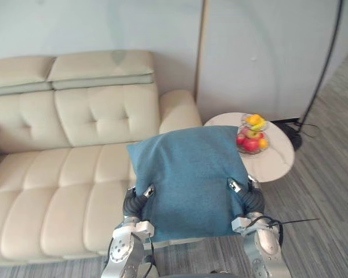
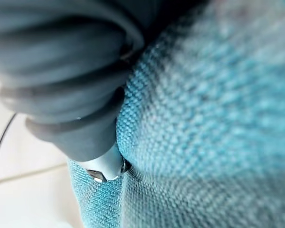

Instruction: Pick up cushions and gather them together orderly.

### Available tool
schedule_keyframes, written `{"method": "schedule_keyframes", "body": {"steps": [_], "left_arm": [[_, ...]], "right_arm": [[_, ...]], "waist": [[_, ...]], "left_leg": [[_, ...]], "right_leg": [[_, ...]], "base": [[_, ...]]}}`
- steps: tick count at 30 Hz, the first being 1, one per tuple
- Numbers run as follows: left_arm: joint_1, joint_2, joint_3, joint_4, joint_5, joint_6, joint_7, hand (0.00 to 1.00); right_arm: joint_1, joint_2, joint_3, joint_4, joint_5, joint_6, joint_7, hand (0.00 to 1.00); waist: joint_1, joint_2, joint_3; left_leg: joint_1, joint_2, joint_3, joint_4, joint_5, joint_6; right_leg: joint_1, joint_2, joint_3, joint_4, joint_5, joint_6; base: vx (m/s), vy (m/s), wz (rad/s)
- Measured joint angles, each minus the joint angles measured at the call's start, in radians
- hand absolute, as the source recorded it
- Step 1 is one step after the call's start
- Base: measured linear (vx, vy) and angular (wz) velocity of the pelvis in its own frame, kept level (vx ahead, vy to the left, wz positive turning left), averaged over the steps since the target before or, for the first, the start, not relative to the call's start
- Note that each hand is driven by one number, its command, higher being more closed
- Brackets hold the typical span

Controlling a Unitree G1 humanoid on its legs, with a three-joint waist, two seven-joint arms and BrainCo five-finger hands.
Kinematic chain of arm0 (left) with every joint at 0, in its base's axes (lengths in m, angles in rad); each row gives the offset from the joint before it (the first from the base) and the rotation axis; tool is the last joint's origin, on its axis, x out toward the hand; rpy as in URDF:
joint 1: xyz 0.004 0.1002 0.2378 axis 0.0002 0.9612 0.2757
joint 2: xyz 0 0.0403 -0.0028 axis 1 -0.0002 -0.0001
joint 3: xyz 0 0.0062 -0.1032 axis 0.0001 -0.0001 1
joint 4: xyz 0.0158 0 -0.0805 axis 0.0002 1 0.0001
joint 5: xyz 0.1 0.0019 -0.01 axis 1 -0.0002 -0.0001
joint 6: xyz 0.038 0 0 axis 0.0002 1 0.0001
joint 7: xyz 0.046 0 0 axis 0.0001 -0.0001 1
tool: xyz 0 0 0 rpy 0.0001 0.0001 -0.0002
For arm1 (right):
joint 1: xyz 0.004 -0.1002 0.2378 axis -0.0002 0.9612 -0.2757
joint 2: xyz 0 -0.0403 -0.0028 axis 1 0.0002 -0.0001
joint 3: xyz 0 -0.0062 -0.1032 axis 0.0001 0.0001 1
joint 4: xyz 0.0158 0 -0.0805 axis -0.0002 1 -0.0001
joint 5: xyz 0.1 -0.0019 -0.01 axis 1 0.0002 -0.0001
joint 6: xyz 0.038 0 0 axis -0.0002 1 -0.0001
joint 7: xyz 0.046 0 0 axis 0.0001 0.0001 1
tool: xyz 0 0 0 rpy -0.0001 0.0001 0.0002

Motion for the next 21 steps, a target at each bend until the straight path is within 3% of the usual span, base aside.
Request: {"method": "schedule_keyframes", "body": {"steps": [1, 4, 5, 8, 10, 11, 12, 13, 14, 15, 17, 18, 19, 20, 21], "left_arm": [[-0.016, -0.006, -0.007, 0.034, 0.0, 0.0, -0.001, 1.0], [-0.043, 0.006, -0.006, 0.08, -0.001, 0.001, 0.0, 1.0], [-0.056, 0.015, -0.011, 0.096, -0.001, 0.002, -0.001, 1.0], [-0.073, 0.021, -0.031, 0.118, -0.001, 0.008, -0.003, 1.0], [-0.091, 0.021, -0.049, 0.146, -0.001, 0.013, -0.008, 1.0], [-0.105, 0.027, -0.061, 0.178, -0.001, 0.017, -0.017, 1.0], [-0.105, 0.032, -0.061, 0.178, -0.001, 0.019, -0.017, 1.0], [-0.107, 0.045, -0.059, 0.177, 0.0, 0.02, -0.018, 1.0], [-0.109, 0.052, -0.056, 0.177, 0.0, 0.02, -0.018, 1.0], [-0.109, 0.06, -0.056, 0.178, 0.0, 0.023, -0.018, 1.0], [-0.11, 0.061, -0.057, 0.177, 0.0, 0.033, -0.018, 1.0], [-0.115, 0.06, -0.06, 0.177, 0.001, 0.034, -0.02, 1.0], [-0.116, 0.059, -0.062, 0.177, 0.001, 0.037, -0.02, 1.0], [-0.117, 0.058, -0.066, 0.177, 0.001, 0.04, -0.02, 1.0], [-0.115, 0.038, -0.075, 0.178, 0.003, 0.049, -0.02, 1.0]], "right_arm": [[-0.039, -0.012, -0.011, 0.05, -0.038, 0.0, -0.012, 1.0], [-0.082, -0.012, -0.015, 0.124, -0.08, 0.008, -0.028, 1.0], [-0.084, -0.001, -0.033, 0.133, -0.103, 0.019, -0.031, 1.0], [-0.083, 0.013, -0.053, 0.167, -0.102, 0.029, -0.036, 1.0], [-0.082, 0.01, -0.071, 0.204, -0.101, 0.031, -0.042, 1.0], [-0.083, 0.011, -0.079, 0.236, -0.099, 0.036, -0.053, 1.0], [-0.084, 0.011, -0.078, 0.244, -0.098, 0.036, -0.053, 1.0], [-0.092, 0.011, -0.075, 0.259, -0.094, 0.036, -0.052, 1.0], [-0.098, 0.014, -0.074, 0.271, -0.094, 0.036, -0.051, 1.0], [-0.097, 0.021, -0.075, 0.285, -0.092, 0.039, -0.048, 1.0], [-0.09, 0.02, -0.076, 0.282, -0.079, 0.04, -0.044, 1.0], [-0.09, 0.016, -0.075, 0.275, -0.061, 0.04, -0.04, 1.0], [-0.089, 0.01, -0.075, 0.27, -0.057, 0.04, -0.04, 1.0], [-0.087, 0.006, -0.076, 0.266, -0.053, 0.039, -0.04, 1.0], [-0.065, -0.003, -0.083, 0.252, -0.039, 0.039, -0.041, 1.0]], "waist": [[-0.001, 0.02, -0.011], [-0.013, 0.006, -0.012], [-0.025, 0.0, -0.014], [-0.026, -0.001, -0.013], [-0.029, 0.006, 0.0], [-0.034, 0.01, 0.005], [-0.034, 0.01, 0.008], [-0.035, 0.008, 0.024], [-0.037, 0.005, 0.036], [-0.045, 0.007, 0.052], [-0.06, 0.01, 0.054], [-0.065, 0.005, 0.054], [-0.066, 0.004, 0.054], [-0.072, 0.003, 0.053], [-0.086, 0.025, 0.053]], "left_leg": [[-0.007, -0.004, 0.03, 0.014, 0.039, -0.009], [-0.006, -0.074, 0.019, -0.011, 0.041, 0.007], [-0.005, -0.122, 0.007, -0.06, 0.054, 0.032], [-0.006, -0.164, 0.001, -0.066, 0.035, 0.052], [-0.005, -0.169, -0.001, -0.029, 0.002, 0.07], [0.015, -0.174, 0.01, -0.013, -0.024, 0.087], [0.019, -0.178, 0.015, -0.02, -0.028, 0.093], [0.049, -0.186, 0.026, -0.044, -0.029, 0.096], [0.062, -0.191, 0.026, -0.057, -0.029, 0.096], [0.087, -0.194, 0.018, -0.09, -0.027, 0.096], [0.103, -0.208, 0.001, -0.135, -0.021, 0.087], [0.11, -0.234, -0.01, -0.167, 0.002, 0.079], [0.112, -0.248, -0.021, -0.179, 0.02, 0.084], [0.117, -0.267, -0.029, -0.192, 0.025, 0.092], [0.13, -0.284, -0.072, -0.193, 0.025, 0.099]], "right_leg": [[0.006, -0.015, -0.004, -0.008, 0.018, 0.028], [0.029, -0.06, 0.009, -0.054, 0.055, 0.057], [0.031, -0.09, -0.001, -0.072, 0.078, 0.07], [0.033, -0.125, -0.002, -0.065, 0.113, 0.085], [0.024, -0.155, 0.003, 0.02, 0.115, 0.083], [-0.053, -0.205, 0.027, 0.198, 0.13, 0.043], [-0.09, -0.22, 0.033, 0.262, 0.137, -0.02], [-0.158, -0.227, 0.078, 0.381, 0.095, -0.083], [-0.183, -0.213, 0.1, 0.427, 0.053, -0.074], [-0.215, -0.111, 0.171, 0.48, -0.04, -0.019], [-0.212, 0.04, 0.223, 0.404, -0.107, 0.028], [-0.212, 0.092, 0.213, 0.335, -0.121, 0.004], [-0.211, 0.116, 0.219, 0.294, -0.121, -0.004], [-0.2, 0.143, 0.24, 0.231, -0.108, -0.034], [-0.16, 0.159, 0.254, 0.173, -0.093, -0.118]], "base": [[0.05, 0.223, 0.37], [0.04, 0.241, 0.41], [0.03, 0.281, 0.48], [0.04, 0.188, 0.26], [0.02, 0.212, 0.1], [0.0, 0.22, -0.1], [0.05, 0.261, -0.29], [0.05, 0.125, -0.3], [0.05, 0.15, -0.26], [0.01, 0.099, -0.07], [0.05, 0.093, 0.18], [0.08, 0.043, 0.28], [0.08, 0.036, 0.27], [0.11, 0.032, 0.58], [0.14, 0.048, 0.67]]}}
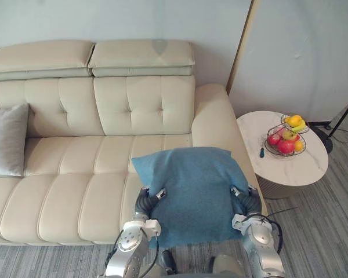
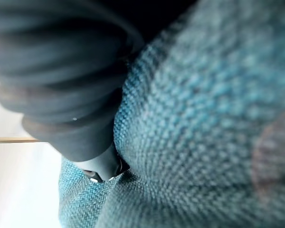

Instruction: Pick up cushions and gather them together orderly.

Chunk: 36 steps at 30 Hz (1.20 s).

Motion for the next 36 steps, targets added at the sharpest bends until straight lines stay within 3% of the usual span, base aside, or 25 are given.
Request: {"method": "schedule_keyframes", "body": {"steps": [2, 4, 6, 7, 8, 9, 10, 11, 12, 13, 14, 18, 21, 26, 30, 36], "left_arm": [[0.006, -0.002, -0.007, -0.004, 0.001, 0.0, 0.0, 1.0], [0.017, 0.004, -0.004, -0.012, 0.0, -0.001, 0.0, 1.0], [0.042, 0.001, 0.002, -0.05, 0.0, -0.002, -0.004, 1.0], [0.055, 0.003, 0.004, -0.071, 0.0, -0.009, -0.01, 1.0], [0.057, 0.002, 0.005, -0.07, 0.0, -0.011, -0.017, 1.0], [0.064, -0.001, 0.005, -0.069, 0.0, -0.011, -0.02, 1.0], [0.067, -0.003, 0.005, -0.069, 0.0, -0.011, -0.02, 1.0], [0.073, -0.012, 0.005, -0.069, 0.0, -0.009, -0.02, 1.0], [0.073, -0.014, 0.005, -0.069, 0.0, -0.008, -0.02, 1.0], [0.077, -0.022, -0.001, -0.068, 0.0, -0.006, -0.02, 1.0], [0.08, -0.032, -0.005, -0.066, 0.0, -0.005, -0.019, 1.0], [0.084, -0.003, -0.009, -0.064, 0.0, -0.005, -0.019, 1.0], [0.093, 0.015, -0.011, -0.064, 0.001, -0.007, -0.019, 1.0], [0.123, 0.015, -0.02, -0.057, 0.001, -0.008, -0.02, 1.0], [0.116, 0.016, -0.024, -0.015, 0.019, -0.002, -0.02, 1.0], [-0.028, 0.022, -0.022, 0.087, 0.046, 0.015, 0.014, 1.0]], "right_arm": [[0.046, 0.007, 0.003, -0.039, 0.017, 0.0, -0.001, 1.0], [0.071, 0.018, 0.007, -0.093, 0.017, 0.0, -0.001, 1.0], [0.067, 0.013, 0.014, -0.14, 0.015, 0.0, 0.0, 1.0], [0.056, 0.016, 0.015, -0.148, 0.015, -0.001, 0.001, 1.0], [0.051, 0.015, 0.015, -0.146, 0.015, 0.0, 0.001, 1.0], [0.051, 0.013, 0.015, -0.146, 0.015, -0.001, 0.001, 1.0], [0.051, 0.013, 0.015, -0.146, 0.015, -0.001, 0.001, 1.0], [0.052, 0.013, 0.015, -0.146, 0.015, -0.001, 0.001, 1.0], [0.054, 0.012, 0.014, -0.146, 0.015, -0.001, 0.001, 1.0], [0.06, 0.006, 0.009, -0.146, 0.015, -0.001, 0.0, 1.0], [0.062, -0.004, 0.007, -0.146, 0.015, 0.001, -0.002, 1.0], [0.082, 0.031, 0.007, -0.149, 0.015, 0.002, -0.002, 1.0], [0.083, 0.052, 0.011, -0.142, 0.013, 0.002, -0.001, 1.0], [0.088, 0.046, 0.014, -0.11, 0.012, 0.002, 0.004, 1.0], [0.071, 0.023, 0.014, -0.02, -0.031, 0.007, 0.004, 1.0], [-0.025, 0.006, 0.016, 0.098, -0.142, 0.025, -0.045, 1.0]], "waist": [[0.004, 0.008, -0.004], [0.015, 0.004, -0.004], [0.043, -0.011, 0.003], [0.058, -0.009, 0.0], [0.058, -0.015, -0.001], [0.057, -0.021, -0.007], [0.056, -0.022, -0.008], [0.056, -0.026, -0.016], [0.054, -0.027, -0.016], [0.05, -0.019, -0.023], [0.05, 0.001, -0.036], [0.032, -0.037, -0.048], [0.034, -0.042, -0.05], [0.032, -0.043, -0.079], [0.013, -0.035, -0.097], [0.004, -0.034, -0.086]], "left_leg": [[0.019, -0.007, -0.032, 0.024, 0.012, 0.014], [0.017, -0.011, -0.046, 0.082, 0.003, 0.002], [-0.033, 0.004, -0.046, 0.226, -0.063, -0.02], [-0.08, 0.067, -0.014, 0.362, -0.127, -0.003], [-0.094, 0.105, -0.012, 0.41, -0.147, -0.01], [-0.102, 0.183, -0.013, 0.448, -0.166, -0.04], [-0.101, 0.216, -0.016, 0.445, -0.17, -0.051], [-0.086, 0.287, -0.028, 0.38, -0.153, -0.09], [-0.076, 0.301, -0.029, 0.343, -0.138, -0.105], [-0.042, 0.325, -0.03, 0.238, -0.038, -0.117], [-0.027, 0.322, -0.04, 0.192, 0.027, -0.166], [0.001, 0.246, -0.02, 0.098, 0.025, -0.168], [0.042, 0.222, -0.007, 0.061, 0.017, -0.171], [0.063, 0.209, -0.001, 0.025, 0.018, -0.179], [0.065, 0.206, -0.002, -0.027, 0.054, -0.18], [0.048, 0.205, -0.002, -0.038, 0.064, -0.177]], "right_leg": [[0.047, -0.009, -0.021, -0.007, -0.009, 0.022], [0.086, -0.023, -0.015, -0.021, -0.016, 0.028], [0.121, -0.032, 0.007, -0.073, -0.006, 0.021], [0.133, -0.027, 0.008, -0.095, 0.004, 0.019], [0.141, -0.027, 0.007, -0.102, 0.005, 0.02], [0.154, -0.029, 0.009, -0.114, 0.009, 0.023], [0.159, -0.03, 0.012, -0.119, 0.012, 0.027], [0.154, -0.041, 0.023, -0.121, 0.019, 0.038], [0.153, -0.047, 0.027, -0.121, 0.021, 0.041], [0.139, -0.06, 0.041, -0.122, 0.03, 0.058], [0.121, -0.063, 0.065, -0.127, 0.036, 0.09], [0.126, -0.126, 0.091, -0.201, 0.088, 0.152], [0.156, -0.141, 0.104, -0.231, 0.105, 0.169], [0.157, -0.139, 0.124, -0.258, 0.111, 0.169], [0.159, -0.129, 0.126, -0.304, 0.154, 0.176], [0.15, -0.125, 0.127, -0.332, 0.173, 0.172]], "base": [[0.19, 0.046, 0.66], [0.15, 0.012, 0.43], [0.13, -0.001, 0.01], [0.09, -0.027, -0.15], [0.08, -0.027, -0.1], [0.07, 0.0, 0.0], [0.12, 0.107, -0.13], [0.1, 0.158, -0.16], [0.12, 0.253, -0.23], [0.1, 0.289, -0.3], [0.1, 0.357, -0.32], [0.02, 0.264, -0.05], [-0.04, 0.117, -0.09], [-0.04, 0.033, -0.11], [0.01, -0.008, -0.02], [-0.01, 0.0, 0.0]]}}
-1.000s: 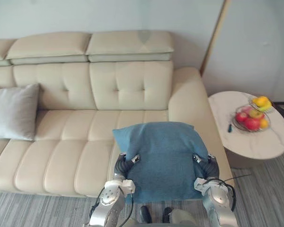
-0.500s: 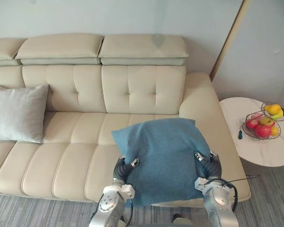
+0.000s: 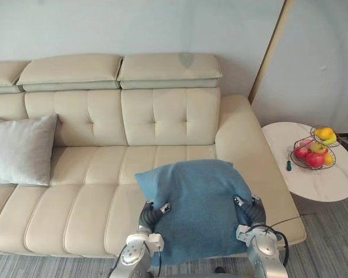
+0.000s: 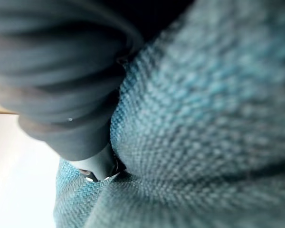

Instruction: Pick up cushions and gather them together orderly.

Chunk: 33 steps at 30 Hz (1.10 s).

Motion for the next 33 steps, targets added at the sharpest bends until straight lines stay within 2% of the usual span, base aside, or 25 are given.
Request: {"method": "schedule_keyframes", "body": {"steps": [4, 6, 10, 15, 16, 18, 19, 21, 25, 27, 31, 33], "left_arm": [[-0.231, 0.033, 0.017, 0.039, 0.034, -0.009, 0.077, 1.0], [-0.406, 0.053, 0.031, 0.084, 0.039, -0.03, 0.132, 1.0], [-0.682, 0.09, 0.051, 0.217, 0.037, -0.043, 0.214, 1.0], [-1.032, 0.123, 0.053, 0.357, 0.038, -0.054, 0.28, 1.0], [-1.147, 0.135, 0.064, 0.395, 0.038, -0.064, 0.306, 1.0], [-1.27, 0.142, 0.108, 0.423, 0.04, -0.074, 0.332, 1.0], [-1.339, 0.142, 0.135, 0.435, 0.04, -0.082, 0.357, 0.0], [-1.42, 0.14, 0.176, 0.451, 0.043, -0.11, 0.385, 0.0], [-1.522, 0.125, 0.226, 0.509, 0.071, -0.112, 0.429, 0.0], [-1.543, 0.118, 0.23, 0.564, 0.068, -0.104, 0.42, 0.0], [-1.545, 0.084, 0.282, 0.661, 0.027, -0.06, 0.355, 0.0], [-1.543, 0.063, 0.311, 0.696, 0.013, -0.048, 0.338, 0.0]], "right_arm": [[-0.222, -0.038, 0.037, 0.071, -0.042, 0.004, -0.076, 1.0], [-0.401, -0.052, 0.043, 0.129, -0.055, 0.004, -0.127, 1.0], [-0.662, -0.088, 0.06, 0.207, -0.079, 0.007, -0.217, 1.0], [-0.967, -0.138, 0.002, 0.256, -0.078, 0.016, -0.302, 1.0], [-1.106, -0.158, -0.016, 0.316, -0.079, 0.016, -0.331, 1.0], [-1.274, -0.176, -0.034, 0.386, -0.082, 0.016, -0.363, 1.0], [-1.358, -0.188, -0.036, 0.403, -0.087, 0.016, -0.389, 0.0], [-1.449, -0.192, -0.054, 0.408, -0.116, 0.014, -0.426, 0.0], [-1.53, -0.188, -0.079, 0.428, -0.107, 0.014, -0.484, 0.0], [-1.538, -0.186, -0.087, 0.462, -0.077, 0.016, -0.468, 0.0], [-1.534, -0.167, -0.096, 0.54, 0.127, 0.026, -0.392, 0.0], [-1.515, -0.162, -0.095, 0.552, 0.168, 0.026, -0.367, 0.0]], "waist": [[-0.005, 0.001, 0.09], [-0.007, 0.002, 0.167], [-0.001, 0.015, 0.199], [0.002, 0.031, 0.257], [0.001, 0.036, 0.274], [0.0, 0.046, 0.282], [0.001, 0.057, 0.299], [0.002, 0.07, 0.319], [0.016, 0.071, 0.319], [0.023, 0.071, 0.319], [0.036, 0.07, 0.319], [0.037, 0.069, 0.32]], "left_leg": [[-0.1, -0.002, 0.0, 0.0, 0.035, 0.012], [-0.167, -0.003, 0.0, -0.003, 0.064, 0.02], [-0.303, -0.005, 0.002, -0.025, 0.114, 0.032], [-0.427, -0.013, -0.024, -0.036, 0.158, 0.045], [-0.471, -0.016, -0.028, -0.036, 0.174, 0.049], [-0.532, -0.02, -0.033, -0.036, 0.188, 0.056], [-0.557, -0.022, -0.045, -0.036, 0.195, 0.055], [-0.59, -0.022, -0.062, -0.036, 0.203, 0.053], [-0.665, -0.013, -0.081, -0.036, 0.213, 0.039], [-0.679, -0.008, -0.078, -0.036, 0.213, 0.039], [-0.681, 0.002, -0.063, -0.036, 0.213, 0.039], [-0.682, 0.005, -0.053, -0.036, 0.213, 0.039]], "right_leg": [[-0.103, 0.0, 0.01, 0.0, 0.04, -0.008], [-0.173, 0.001, 0.016, 0.0, 0.071, -0.011], [-0.321, 0.002, 0.025, 0.004, 0.112, -0.013], [-0.457, -0.006, 0.014, 0.053, 0.117, -0.012], [-0.5, -0.009, 0.013, 0.057, 0.127, -0.008], [-0.562, -0.014, 0.009, 0.057, 0.142, -0.007], [-0.582, -0.017, 0.006, 0.057, 0.146, -0.007], [-0.61, -0.018, -0.002, 0.057, 0.148, -0.007], [-0.679, -0.015, -0.021, 0.058, 0.148, -0.007], [-0.694, -0.016, -0.025, 0.063, 0.148, -0.007], [-0.711, -0.009, -0.027, 0.09, 0.148, -0.007], [-0.712, -0.007, -0.026, 0.094, 0.146, -0.009]], "base": [[-0.13, 0.008, -0.01], [-0.15, 0.021, 0.0], [-0.1, 0.017, 0.0], [-0.07, 0.007, 0.16], [-0.07, -0.004, 0.13], [-0.07, -0.004, 0.08], [-0.05, 0.0, 0.09], [-0.03, -0.008, 0.14], [0.0, -0.021, 0.08], [0.02, -0.003, -0.01], [0.04, 0.0, -0.04], [0.03, 0.001, -0.04]]}}
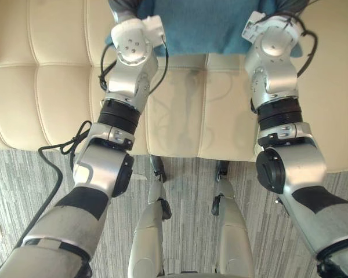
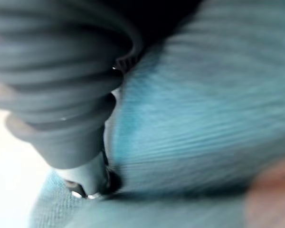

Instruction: Pick up cushions and gather them together orderly.

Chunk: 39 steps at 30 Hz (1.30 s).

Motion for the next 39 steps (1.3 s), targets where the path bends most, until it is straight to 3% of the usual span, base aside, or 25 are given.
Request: {"method": "schedule_keyframes", "body": {"steps": [3, 8, 15, 17, 23, 27, 31, 39], "left_arm": [[0.047, -0.025, 0.029, 0.01, -0.018, 0.011, -0.043, 0.0], [0.144, -0.043, 0.037, 0.01, -0.014, 0.014, -0.082, 0.0], [0.283, 0.018, 0.041, -0.041, -0.019, 0.003, -0.143, 0.0], [0.361, 0.05, 0.032, -0.072, -0.094, -0.009, -0.197, 0.0], [0.692, 0.097, 0.034, -0.308, -0.141, -0.049, -0.249, 0.0], [1.002, 0.021, 0.033, -0.383, -0.136, -0.053, -0.282, 0.0], [1.292, -0.072, 0.036, -0.303, -0.096, -0.017, -0.355, 0.0], [1.447, -0.132, 0.163, 0.056, 0.076, 0.039, -0.42, 0.0]], "right_arm": [[0.058, 0.012, 0.002, 0.0, 0.011, 0.004, 0.073, 0.0], [0.159, 0.009, 0.001, -0.013, 0.011, 0.012, 0.132, 0.0], [0.372, -0.031, 0.002, -0.188, 0.012, 0.01, 0.22, 0.0], [0.488, -0.07, -0.019, -0.25, 0.01, 0.009, 0.24, 0.0], [0.91, -0.061, -0.108, -0.468, 0.011, 0.001, 0.275, 0.0], [1.208, 0.037, -0.115, -0.541, 0.009, -0.009, 0.329, 0.0], [1.426, 0.149, -0.098, -0.445, -0.003, -0.014, 0.429, 0.0], [1.464, 0.178, -0.106, -0.009, -0.023, -0.003, 0.508, 0.0]], "waist": [[0.003, -0.003, 0.002], [0.003, -0.01, 0.009], [0.004, -0.013, 0.011], [0.002, -0.013, 0.011], [0.0, -0.049, -0.006], [0.0, -0.089, -0.048], [0.004, -0.117, -0.146], [0.011, -0.086, -0.268]], "left_leg": [[-0.001, 0.01, 0.016, 0.0, 0.0, -0.001], [0.027, 0.022, 0.033, 0.0, 0.002, -0.007], [0.095, 0.031, 0.046, -0.001, -0.005, -0.023], [0.141, 0.032, 0.054, -0.001, -0.016, -0.036], [0.277, 0.033, 0.058, -0.001, -0.051, -0.043], [0.37, 0.031, 0.057, -0.001, -0.077, -0.044], [0.449, 0.029, 0.052, -0.001, -0.094, -0.043], [0.591, 0.022, 0.053, -0.001, -0.134, -0.05]], "right_leg": [[-0.024, 0.006, 0.007, 0.038, -0.008, -0.011], [-0.032, 0.008, 0.009, 0.123, -0.056, -0.029], [-0.004, 0.01, 0.024, 0.201, -0.117, -0.028], [0.042, 0.01, 0.025, 0.197, -0.119, -0.027], [0.196, 0.01, 0.019, 0.16, -0.136, -0.02], [0.299, 0.008, 0.008, 0.148, -0.162, -0.013], [0.401, 0.009, -0.006, 0.109, -0.181, -0.007], [0.593, 0.027, -0.002, -0.022, -0.158, 0.004]], "base": [[0.01, -0.002, -0.09], [0.0, -0.007, 0.0], [0.0, -0.043, -0.01], [-0.02, -0.038, -0.05], [0.01, -0.026, -0.01], [0.1, -0.019, 0.04], [0.13, -0.016, 0.05], [0.08, 0.003, -0.05]]}}
